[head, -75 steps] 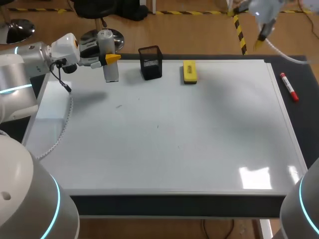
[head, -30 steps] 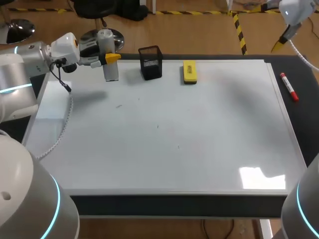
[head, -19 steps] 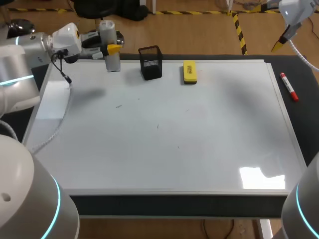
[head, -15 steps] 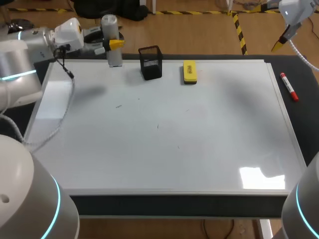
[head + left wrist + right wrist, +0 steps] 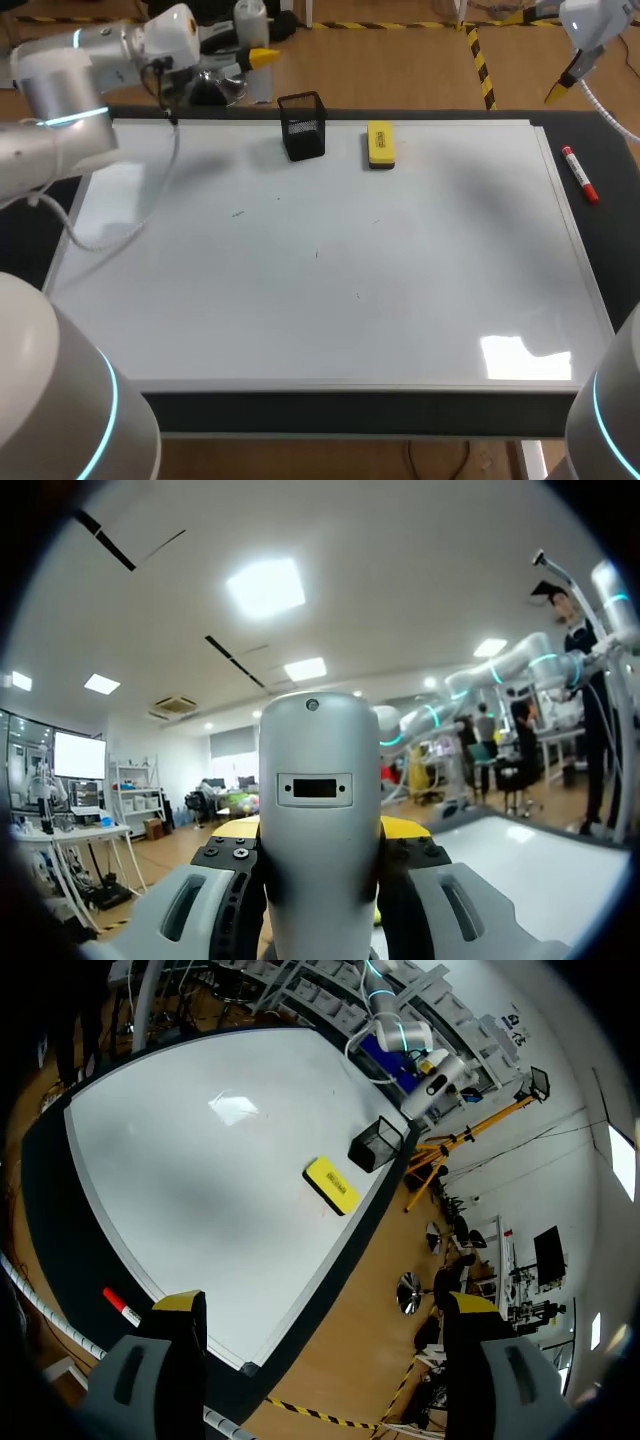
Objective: Pick up the inspection probe, press it on each red-marked spot on the whiteboard one by one, put down the probe, pick up the eraser, and wipe off all the red marks.
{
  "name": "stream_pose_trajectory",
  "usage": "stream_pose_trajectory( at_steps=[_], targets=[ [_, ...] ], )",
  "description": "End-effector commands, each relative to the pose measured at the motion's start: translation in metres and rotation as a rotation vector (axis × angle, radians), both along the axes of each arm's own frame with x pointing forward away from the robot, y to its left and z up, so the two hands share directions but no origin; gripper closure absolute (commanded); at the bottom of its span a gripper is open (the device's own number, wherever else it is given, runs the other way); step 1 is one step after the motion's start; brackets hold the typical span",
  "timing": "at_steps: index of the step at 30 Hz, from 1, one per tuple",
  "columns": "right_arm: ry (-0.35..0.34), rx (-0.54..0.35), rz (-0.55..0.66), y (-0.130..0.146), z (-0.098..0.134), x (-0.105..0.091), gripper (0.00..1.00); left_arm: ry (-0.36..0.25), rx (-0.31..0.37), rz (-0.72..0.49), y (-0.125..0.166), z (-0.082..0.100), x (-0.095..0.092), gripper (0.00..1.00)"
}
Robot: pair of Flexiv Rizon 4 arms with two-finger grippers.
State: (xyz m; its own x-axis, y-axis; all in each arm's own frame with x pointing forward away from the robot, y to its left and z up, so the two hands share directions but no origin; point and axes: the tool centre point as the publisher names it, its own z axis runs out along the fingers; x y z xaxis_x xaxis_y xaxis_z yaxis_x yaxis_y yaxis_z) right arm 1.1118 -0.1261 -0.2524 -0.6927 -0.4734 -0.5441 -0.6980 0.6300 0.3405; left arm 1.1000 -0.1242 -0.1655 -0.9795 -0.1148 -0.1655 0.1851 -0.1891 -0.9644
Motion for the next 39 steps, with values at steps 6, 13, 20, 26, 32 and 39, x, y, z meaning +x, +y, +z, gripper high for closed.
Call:
stream_pose_trajectory(
  at_steps=[6, 13, 20, 26, 32, 39],
  targets=[
    [0.002, -0.005, 0.003, 0.0, 0.001, 0.001, 0.0, -0.017, -0.006, -0.123, -0.029, -0.006, 0.032, 1.0],
    [0.002, -0.005, 0.003, 0.0, 0.001, 0.001, 0.0, -0.01, -0.014, -0.147, -0.043, -0.012, 0.04, 1.0],
    [0.002, -0.005, 0.003, 0.0, 0.001, 0.001, 0.0, 0.005, -0.023, -0.165, -0.054, -0.023, 0.044, 1.0],
    [0.002, -0.005, 0.003, 0.0, 0.001, 0.001, 0.0, 0.029, -0.03, -0.164, -0.059, -0.036, 0.043, 1.0],
    [0.002, -0.005, 0.003, 0.0, 0.001, 0.001, 0.0, 0.055, -0.021, -0.163, -0.061, -0.05, 0.041, 1.0],
    [0.002, -0.005, 0.003, 0.0, 0.001, 0.001, 0.0, 0.064, -0.022, -0.162, -0.061, -0.054, 0.038, 1.0]
  ],
)
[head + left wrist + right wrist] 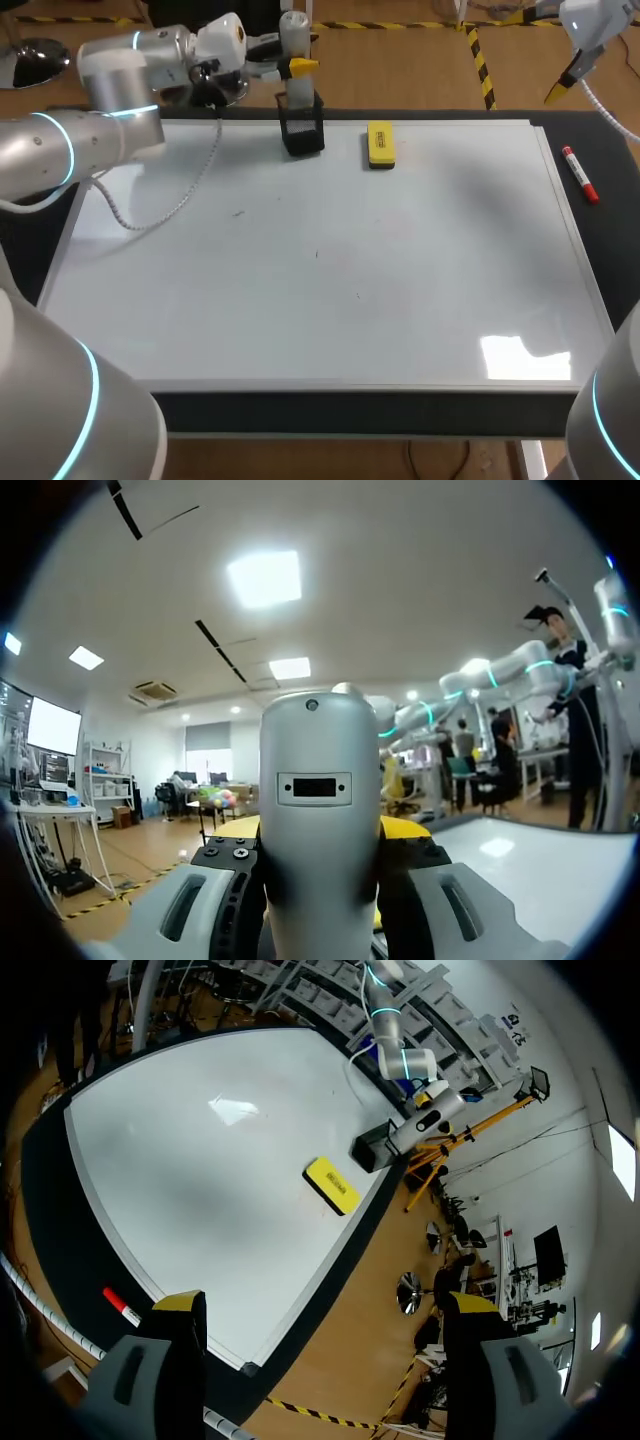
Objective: Pick up the inspection probe, press it on each red-marked spot on the whiteboard one by one, put down the probe, pick up the eraser, and wipe off all the red marks.
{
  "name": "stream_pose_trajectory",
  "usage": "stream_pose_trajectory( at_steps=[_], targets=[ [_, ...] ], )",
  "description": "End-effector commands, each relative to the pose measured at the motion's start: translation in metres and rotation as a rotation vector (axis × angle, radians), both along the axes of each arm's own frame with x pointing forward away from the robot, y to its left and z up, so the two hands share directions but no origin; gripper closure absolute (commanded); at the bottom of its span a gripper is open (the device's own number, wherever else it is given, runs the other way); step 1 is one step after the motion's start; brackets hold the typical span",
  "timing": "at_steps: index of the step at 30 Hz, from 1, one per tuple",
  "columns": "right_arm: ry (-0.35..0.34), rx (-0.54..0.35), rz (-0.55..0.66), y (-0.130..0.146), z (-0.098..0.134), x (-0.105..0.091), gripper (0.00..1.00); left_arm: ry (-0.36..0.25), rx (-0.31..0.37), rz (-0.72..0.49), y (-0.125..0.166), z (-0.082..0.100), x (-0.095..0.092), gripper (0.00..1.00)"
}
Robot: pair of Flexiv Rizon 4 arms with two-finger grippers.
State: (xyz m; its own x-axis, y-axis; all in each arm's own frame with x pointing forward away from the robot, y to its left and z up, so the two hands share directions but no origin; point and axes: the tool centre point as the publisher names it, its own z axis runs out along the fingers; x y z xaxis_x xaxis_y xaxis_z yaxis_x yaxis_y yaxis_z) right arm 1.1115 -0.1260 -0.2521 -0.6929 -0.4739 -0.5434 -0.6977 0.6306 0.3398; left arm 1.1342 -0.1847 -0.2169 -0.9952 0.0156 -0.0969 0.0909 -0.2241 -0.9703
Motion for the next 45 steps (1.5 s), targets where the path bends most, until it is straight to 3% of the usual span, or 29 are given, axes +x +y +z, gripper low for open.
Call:
stream_pose_trajectory(
  at_steps=[1, 17, 45],
  targets=[
    [0.001, -0.004, 0.003, 0.0, 0.0, 0.001, 0.0, -0.005, -0.007, -0.028, -0.001, -0.003, 0.003, 1.0],
    [0.001, -0.004, 0.003, 0.0, 0.0, 0.001, 0.0, 0.039, 0.016, -0.014, -0.007, -0.01, -0.016, 1.0],
    [0.001, -0.004, 0.003, 0.0, 0.0, 0.001, 0.0, 0.09, 0.005, -0.004, -0.003, -0.036, -0.026, 1.0]
  ],
)
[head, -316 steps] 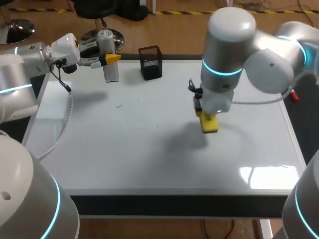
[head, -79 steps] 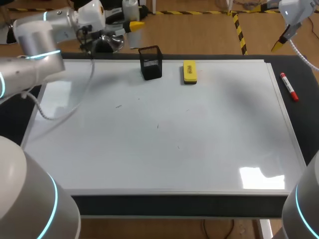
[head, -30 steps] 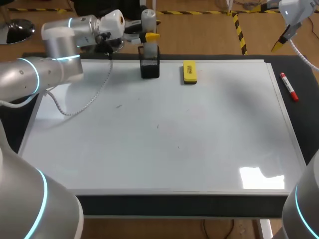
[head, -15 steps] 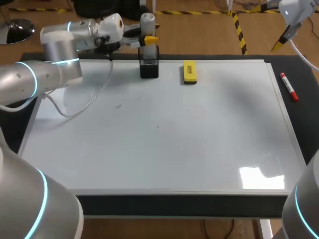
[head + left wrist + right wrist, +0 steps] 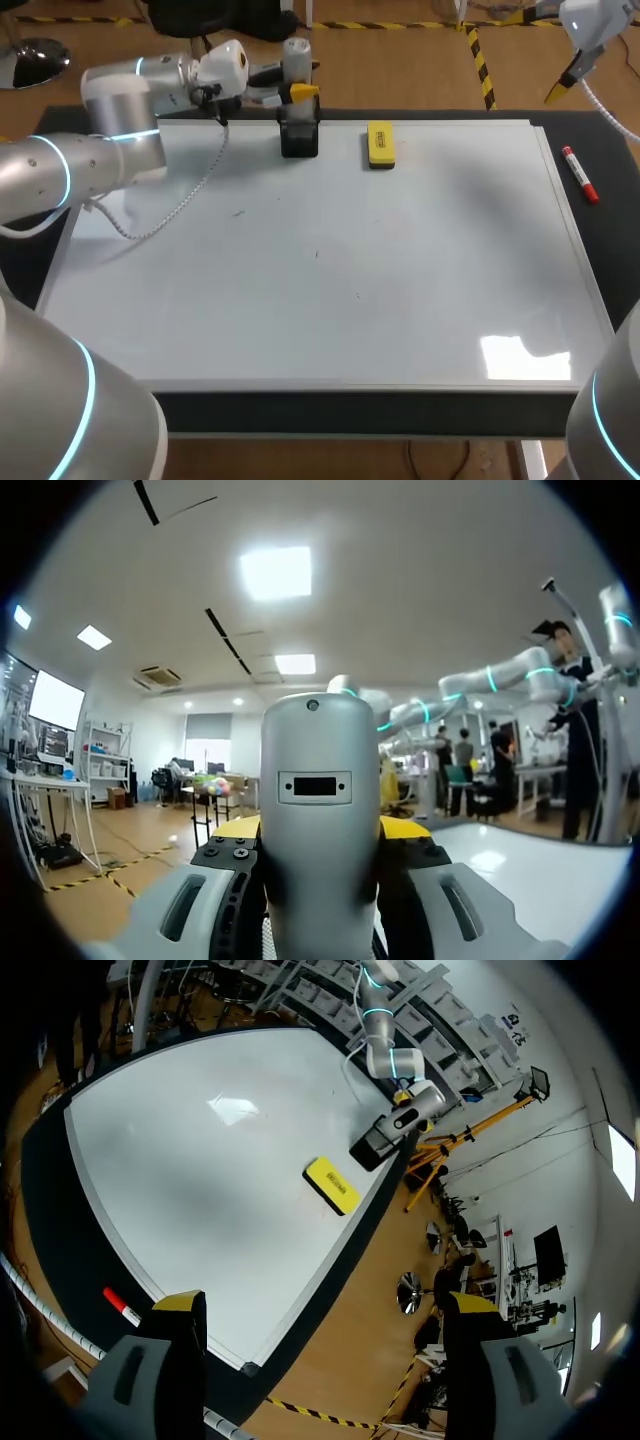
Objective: Pick up the inspection probe, press it on each red-marked spot on the whiteboard one by one, put down the probe, pick up the eraser, and wipe off all the red marks.
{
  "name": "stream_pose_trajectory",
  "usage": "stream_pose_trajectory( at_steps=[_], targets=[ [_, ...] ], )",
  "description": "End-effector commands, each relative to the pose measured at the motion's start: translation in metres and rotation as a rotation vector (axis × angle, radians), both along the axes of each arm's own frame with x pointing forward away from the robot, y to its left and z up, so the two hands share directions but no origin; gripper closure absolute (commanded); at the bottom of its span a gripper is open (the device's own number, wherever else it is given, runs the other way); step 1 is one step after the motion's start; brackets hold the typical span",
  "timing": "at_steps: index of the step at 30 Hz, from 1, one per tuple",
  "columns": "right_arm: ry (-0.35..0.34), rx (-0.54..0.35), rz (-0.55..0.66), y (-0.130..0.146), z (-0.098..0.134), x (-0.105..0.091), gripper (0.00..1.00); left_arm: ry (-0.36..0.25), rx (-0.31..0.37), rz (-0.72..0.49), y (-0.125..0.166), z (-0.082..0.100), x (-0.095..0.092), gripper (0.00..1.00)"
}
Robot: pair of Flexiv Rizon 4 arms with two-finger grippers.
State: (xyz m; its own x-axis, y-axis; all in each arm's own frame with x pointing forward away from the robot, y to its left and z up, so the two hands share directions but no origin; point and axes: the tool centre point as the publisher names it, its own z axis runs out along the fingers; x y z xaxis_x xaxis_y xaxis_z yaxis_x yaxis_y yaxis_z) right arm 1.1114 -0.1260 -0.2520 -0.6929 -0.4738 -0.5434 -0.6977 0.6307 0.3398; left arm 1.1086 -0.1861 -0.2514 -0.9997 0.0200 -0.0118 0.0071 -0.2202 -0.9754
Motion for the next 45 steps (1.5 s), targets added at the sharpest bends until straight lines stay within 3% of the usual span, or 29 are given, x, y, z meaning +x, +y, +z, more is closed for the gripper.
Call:
stream_pose_trajectory(
  at_steps=[1, 5, 13, 42, 43, 44, 45],
  targets=[
    [0.001, -0.004, 0.003, 0.0, 0.0, 0.001, 0.0, 0.008, 0.003, 0.0, -0.002, -0.002, 0.0, 1.0],
    [0.001, -0.004, 0.003, 0.0, 0.0, 0.001, 0.0, 0.016, 0.007, -0.001, -0.003, -0.005, 0.001, 1.0],
    [0.001, -0.004, 0.003, 0.0, 0.0, 0.001, 0.0, -0.027, 0.008, 0.004, -0.004, -0.008, 0.002, 1.0],
    [0.001, -0.004, 0.003, 0.0, 0.0, 0.001, 0.0, -0.044, 0.008, 0.012, -0.004, -0.024, 0.008, 1.0],
    [0.001, -0.004, 0.003, 0.0, 0.0, 0.001, 0.0, -0.044, 0.007, 0.013, -0.004, -0.024, 0.008, 0.98],
    [0.001, -0.004, 0.003, 0.0, 0.0, 0.001, 0.0, -0.044, 0.007, 0.014, -0.004, -0.023, 0.008, 0.72],
    [0.001, -0.004, 0.003, 0.0, 0.0, 0.001, 0.0, -0.045, 0.006, 0.013, -0.004, -0.022, 0.007, 0.61]
  ],
)
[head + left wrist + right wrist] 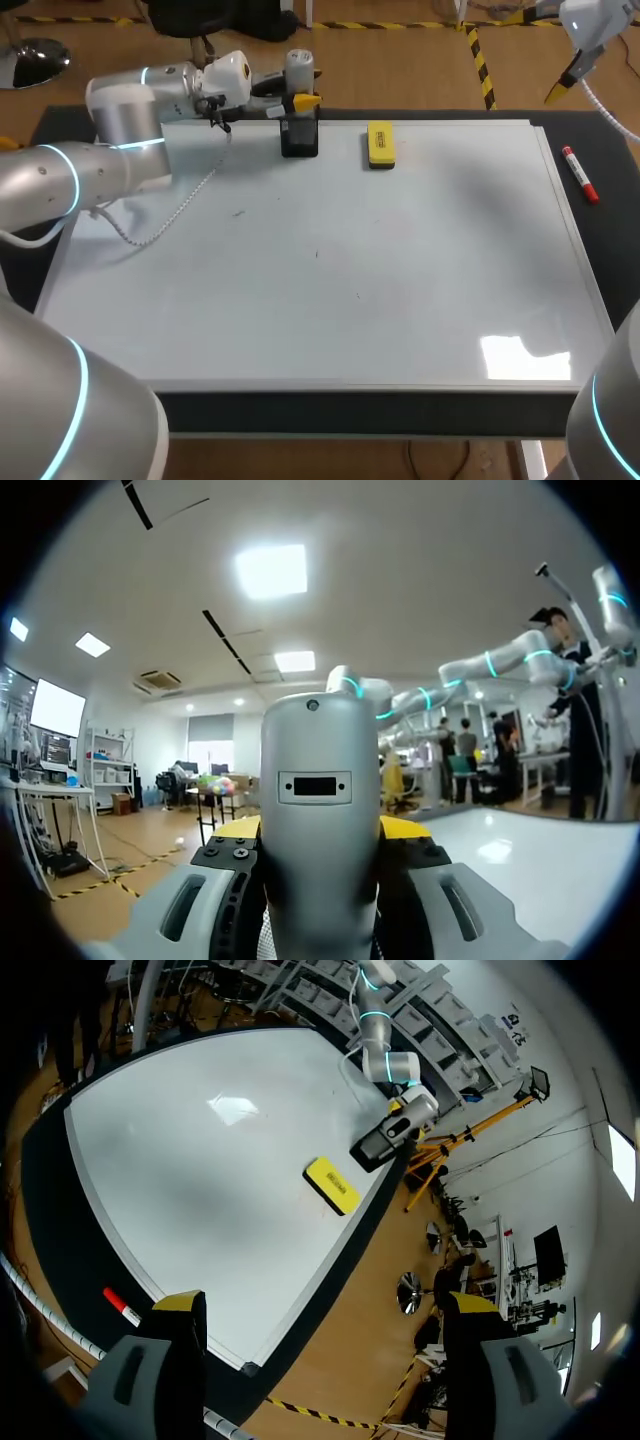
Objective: Pick up the inspection probe, press it on each red-marked spot on the whiteboard one by one, put down the probe, pick up the eraser, and wipe off all the red marks.
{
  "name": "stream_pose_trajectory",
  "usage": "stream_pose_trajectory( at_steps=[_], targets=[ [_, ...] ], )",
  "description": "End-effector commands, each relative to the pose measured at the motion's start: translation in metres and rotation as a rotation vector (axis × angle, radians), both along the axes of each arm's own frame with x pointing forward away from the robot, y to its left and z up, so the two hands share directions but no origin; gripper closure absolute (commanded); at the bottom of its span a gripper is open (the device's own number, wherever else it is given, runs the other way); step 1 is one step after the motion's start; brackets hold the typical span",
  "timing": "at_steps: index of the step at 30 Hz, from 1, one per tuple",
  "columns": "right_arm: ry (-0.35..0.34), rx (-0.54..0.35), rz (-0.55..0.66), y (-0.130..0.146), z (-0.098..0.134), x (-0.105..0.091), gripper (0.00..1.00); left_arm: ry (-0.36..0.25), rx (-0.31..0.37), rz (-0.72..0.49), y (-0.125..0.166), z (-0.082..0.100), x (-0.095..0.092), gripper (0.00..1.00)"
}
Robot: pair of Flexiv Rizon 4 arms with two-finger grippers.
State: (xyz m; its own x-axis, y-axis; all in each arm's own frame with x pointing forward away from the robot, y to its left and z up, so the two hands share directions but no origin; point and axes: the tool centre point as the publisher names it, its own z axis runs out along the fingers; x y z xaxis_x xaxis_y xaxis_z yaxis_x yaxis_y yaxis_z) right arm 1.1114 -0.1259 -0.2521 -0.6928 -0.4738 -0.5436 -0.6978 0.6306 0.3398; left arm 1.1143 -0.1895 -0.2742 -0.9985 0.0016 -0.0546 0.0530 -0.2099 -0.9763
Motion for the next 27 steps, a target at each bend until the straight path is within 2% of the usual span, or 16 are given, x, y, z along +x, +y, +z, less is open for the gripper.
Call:
stream_pose_trajectory(
  at_steps=[1, 2, 3, 17, 24, 26, 27],
  targets=[
    [0.002, -0.004, 0.003, 0.0, 0.0, 0.001, 0.0, -0.006, 0.0, -0.007, 0.0, 0.002, 0.001, 0.53],
    [0.002, -0.004, 0.003, 0.0, 0.0, 0.001, 0.0, -0.007, 0.001, -0.007, -0.001, 0.003, 0.001, 0.18],
    [0.002, -0.004, 0.003, 0.0, 0.0, 0.001, 0.0, -0.009, 0.002, -0.01, -0.001, 0.004, 0.0, 0.0],
    [0.002, -0.004, 0.003, 0.0, 0.0, 0.001, 0.0, -0.004, 0.03, 0.004, 0.003, 0.027, -0.003, 0.0],
    [0.002, -0.004, 0.003, 0.0, 0.0, 0.001, 0.0, 0.005, 0.056, 0.04, 0.017, 0.039, -0.009, 0.0],
    [0.002, -0.004, 0.003, 0.0, 0.0, 0.001, 0.0, 0.022, 0.081, 0.067, 0.022, 0.041, -0.011, 0.0],
    [0.002, -0.004, 0.003, 0.0, 0.0, 0.001, 0.0, 0.009, 0.075, 0.084, 0.025, 0.043, -0.013, 0.0]
  ],
)
